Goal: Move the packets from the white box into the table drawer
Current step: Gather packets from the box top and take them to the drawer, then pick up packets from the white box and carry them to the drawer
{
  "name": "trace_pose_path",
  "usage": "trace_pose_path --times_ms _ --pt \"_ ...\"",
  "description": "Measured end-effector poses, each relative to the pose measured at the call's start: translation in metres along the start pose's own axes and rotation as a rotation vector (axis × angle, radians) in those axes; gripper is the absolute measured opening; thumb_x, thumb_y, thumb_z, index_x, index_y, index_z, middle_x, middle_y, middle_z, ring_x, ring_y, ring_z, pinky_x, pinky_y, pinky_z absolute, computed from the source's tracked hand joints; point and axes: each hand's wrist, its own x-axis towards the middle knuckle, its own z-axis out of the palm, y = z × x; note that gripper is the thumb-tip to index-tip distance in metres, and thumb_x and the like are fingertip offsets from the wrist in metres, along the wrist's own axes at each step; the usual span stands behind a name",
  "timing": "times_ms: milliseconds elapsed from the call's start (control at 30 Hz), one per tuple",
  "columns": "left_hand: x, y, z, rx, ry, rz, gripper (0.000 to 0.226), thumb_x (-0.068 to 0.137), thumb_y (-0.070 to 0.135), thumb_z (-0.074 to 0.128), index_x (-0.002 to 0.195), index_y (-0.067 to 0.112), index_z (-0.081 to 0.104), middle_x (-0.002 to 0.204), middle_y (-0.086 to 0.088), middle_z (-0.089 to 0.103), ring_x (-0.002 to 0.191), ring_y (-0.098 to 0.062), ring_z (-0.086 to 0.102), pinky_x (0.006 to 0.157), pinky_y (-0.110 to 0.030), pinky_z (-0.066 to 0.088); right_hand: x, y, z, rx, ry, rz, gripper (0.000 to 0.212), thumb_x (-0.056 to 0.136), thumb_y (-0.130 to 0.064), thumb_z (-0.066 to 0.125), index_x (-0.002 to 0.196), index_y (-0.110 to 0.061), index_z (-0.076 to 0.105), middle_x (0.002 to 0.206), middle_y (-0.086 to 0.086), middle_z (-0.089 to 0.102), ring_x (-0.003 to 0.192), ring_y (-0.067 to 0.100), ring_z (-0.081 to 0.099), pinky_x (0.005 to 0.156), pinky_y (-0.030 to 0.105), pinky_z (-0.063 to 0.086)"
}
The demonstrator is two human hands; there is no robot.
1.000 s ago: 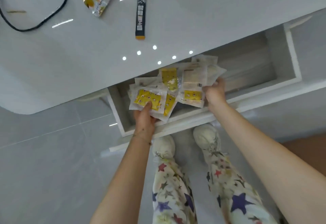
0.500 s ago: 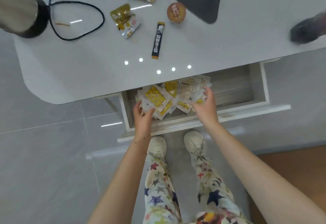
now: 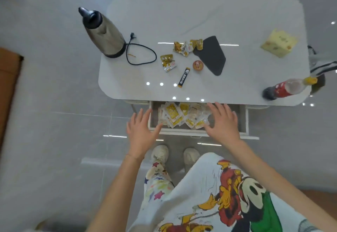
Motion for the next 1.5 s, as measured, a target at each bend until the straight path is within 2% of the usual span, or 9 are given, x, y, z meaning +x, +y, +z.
trace_pose_path --times_ms 167,233,400,533,667,867,1067,1233,1500 --pt "-0.062 -0.018 -0.039 0.011 0.128 -0.069 0.071 0.088 0.062 0.049 0.149 0.033 0.027 0.157 0.000 0.027 0.146 -0.027 0.018 0.118 -0.048 0.015 -0.036 -0.044 -0.031 -0.073 0.026 -0.186 0.068 0.087 -0.032 0.052 0.149 -0.030 0.024 0.157 0.000 0.022 0.146 0.026 0.011 0.117 0.046 0.009" --pt "-0.087 -0.029 -0.054 0.007 0.183 -0.110 0.074 0.085 0.066 0.042 0.149 0.033 0.027 0.156 0.001 0.030 0.145 -0.027 0.020 0.117 -0.046 0.017 -0.045 -0.069 -0.039 -0.124 0.015 -0.269 0.069 0.086 -0.033 0.052 0.149 -0.030 0.023 0.157 0.000 0.022 0.146 0.026 0.011 0.117 0.046 0.009" --pt "-0.138 -0.071 -0.088 0.003 0.304 -0.235 0.080 0.077 0.070 0.032 0.147 0.031 0.034 0.153 -0.001 0.037 0.142 -0.029 0.027 0.116 -0.048 0.021 -0.064 -0.148 -0.042 -0.188 -0.027 -0.464 0.069 0.089 -0.039 0.049 0.150 -0.033 0.018 0.159 -0.001 0.018 0.147 0.026 0.009 0.118 0.048 0.008" --pt "-0.176 -0.117 -0.111 -0.023 0.387 -0.353 0.078 0.077 0.068 0.036 0.144 0.028 0.039 0.149 -0.001 0.041 0.140 -0.031 0.031 0.114 -0.049 0.025 -0.087 -0.221 -0.030 -0.254 -0.040 -0.659 0.070 0.087 -0.036 0.051 0.150 -0.031 0.020 0.158 0.000 0.020 0.146 0.028 0.010 0.118 0.047 0.008" --pt "-0.219 -0.172 -0.131 -0.067 0.513 -0.456 0.075 0.078 0.065 0.039 0.142 0.026 0.045 0.146 -0.005 0.046 0.137 -0.034 0.036 0.110 -0.052 0.031 -0.117 -0.302 -0.005 -0.337 -0.062 -0.846 0.072 0.083 -0.041 0.046 0.150 -0.030 0.021 0.157 0.002 0.022 0.146 0.030 0.011 0.117 0.047 0.008" --pt "-0.285 -0.258 -0.154 -0.122 0.610 -0.649 0.075 0.077 0.066 0.037 0.142 0.029 0.044 0.149 -0.003 0.042 0.140 -0.033 0.030 0.111 -0.052 0.026 -0.165 -0.418 0.053 -0.418 -0.094 -1.046 0.070 0.087 -0.040 0.051 0.150 -0.028 0.023 0.155 0.004 0.028 0.143 0.032 0.019 0.116 0.047 0.014" --pt "-0.343 -0.333 -0.167 -0.194 0.691 -0.813 0.076 0.078 0.066 0.038 0.143 0.028 0.042 0.150 -0.004 0.040 0.140 -0.034 0.029 0.112 -0.053 0.028 -0.206 -0.510 0.106 -0.458 -0.144 -1.189 0.068 0.090 -0.038 0.051 0.150 -0.029 0.020 0.156 0.002 0.025 0.145 0.030 0.016 0.117 0.046 0.013" --pt "-0.374 -0.378 -0.175 -0.207 0.766 -0.920 0.075 0.077 0.066 0.039 0.138 0.025 0.050 0.148 -0.004 0.043 0.138 -0.036 0.033 0.109 -0.050 0.028 -0.229 -0.572 0.141 -0.479 -0.186 -1.281 0.070 0.088 -0.038 0.054 0.150 -0.030 0.022 0.156 0.003 0.026 0.145 0.031 0.016 0.117 0.047 0.012" --pt "-0.402 -0.441 -0.189 -0.367 0.823 -1.154 0.083 0.074 0.071 0.034 0.144 0.027 0.041 0.151 -0.004 0.039 0.143 -0.033 0.025 0.114 -0.051 0.023 -0.254 -0.671 0.199 -0.569 -0.318 -1.445 0.073 0.089 -0.038 0.054 0.151 -0.031 0.016 0.157 0.002 0.023 0.145 0.029 0.014 0.118 0.046 0.011"
